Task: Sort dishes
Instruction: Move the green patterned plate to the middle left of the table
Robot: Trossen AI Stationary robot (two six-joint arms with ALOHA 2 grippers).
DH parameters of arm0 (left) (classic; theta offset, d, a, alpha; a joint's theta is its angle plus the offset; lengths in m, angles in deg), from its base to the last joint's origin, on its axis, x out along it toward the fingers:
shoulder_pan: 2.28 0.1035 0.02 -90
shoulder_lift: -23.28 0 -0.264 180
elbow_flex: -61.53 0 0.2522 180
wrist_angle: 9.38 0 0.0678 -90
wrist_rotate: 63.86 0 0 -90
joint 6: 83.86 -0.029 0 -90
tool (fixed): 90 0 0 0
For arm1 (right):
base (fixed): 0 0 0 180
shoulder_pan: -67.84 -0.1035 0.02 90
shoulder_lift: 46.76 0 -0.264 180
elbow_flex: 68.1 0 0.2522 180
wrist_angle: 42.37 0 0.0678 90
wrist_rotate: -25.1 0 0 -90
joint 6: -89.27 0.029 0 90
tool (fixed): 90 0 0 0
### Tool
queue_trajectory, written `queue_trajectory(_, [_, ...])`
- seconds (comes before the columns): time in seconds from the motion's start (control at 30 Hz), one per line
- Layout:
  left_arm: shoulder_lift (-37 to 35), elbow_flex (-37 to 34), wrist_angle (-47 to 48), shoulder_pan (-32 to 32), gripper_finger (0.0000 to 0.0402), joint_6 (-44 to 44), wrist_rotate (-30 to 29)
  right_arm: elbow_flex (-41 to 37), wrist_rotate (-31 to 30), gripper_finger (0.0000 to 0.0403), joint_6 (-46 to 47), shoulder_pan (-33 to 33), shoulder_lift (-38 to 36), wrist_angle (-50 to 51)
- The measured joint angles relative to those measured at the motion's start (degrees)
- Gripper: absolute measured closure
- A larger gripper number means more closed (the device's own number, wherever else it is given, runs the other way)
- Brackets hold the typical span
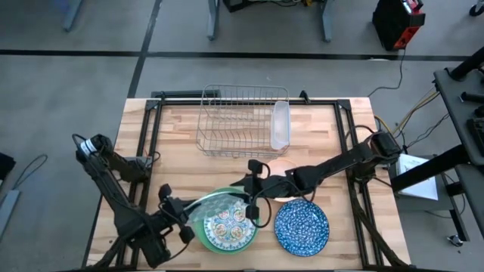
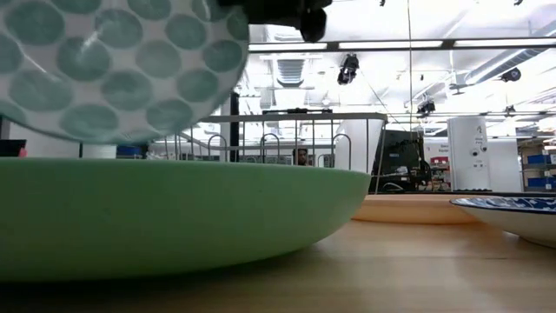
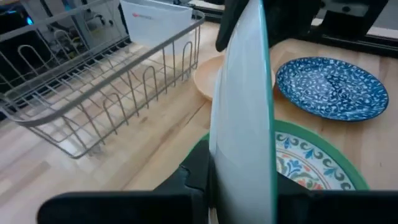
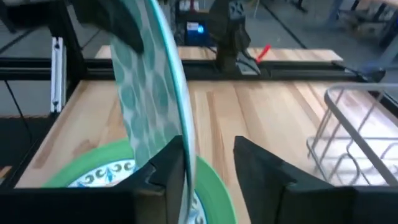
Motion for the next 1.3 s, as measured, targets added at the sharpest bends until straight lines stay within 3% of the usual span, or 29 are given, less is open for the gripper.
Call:
queue_trajectory(0.2, [-0.09, 3.82, 20.16, -2.49, 0.0375, 15.14, 8.91, -0.07, -0.58, 0.0247, 3.34, -0.39, -1.29, 6.19])
queue_trajectory(0.43, [-2.71, 2.78, 20.46, -5.39, 0.0375, 19.46, 14.35, -1.10, -0.30, 0.0229, 6.38, -0.55, -0.92, 8.87])
queue_trajectory(0.73, [-7.63, 2.33, 20.62, -6.57, 0.0374, 15.76, 32.08, -3.45, -0.09, 0.0227, 9.83, -0.62, -0.90, 8.68])
queue_trajectory(0.93, [-12.76, 0.34, 20.61, -7.19, 0.0374, 17.08, 34.27, -3.69, -0.06, 0.0225, 10.63, -0.93, -0.90, 8.62])
queue_trajectory(1.13, [-18.34, -5.87, 20.55, -7.16, 0.0373, 24.95, 29.09, -3.69, -0.05, 0.0224, 10.75, -1.21, -0.90, 8.59])
queue_trajectory(1.3, [-22.29, -12.53, 20.24, -7.19, 0.0373, 32.35, 28.94, -3.82, -0.07, 0.0222, 11.48, -1.27, -0.90, 8.57])
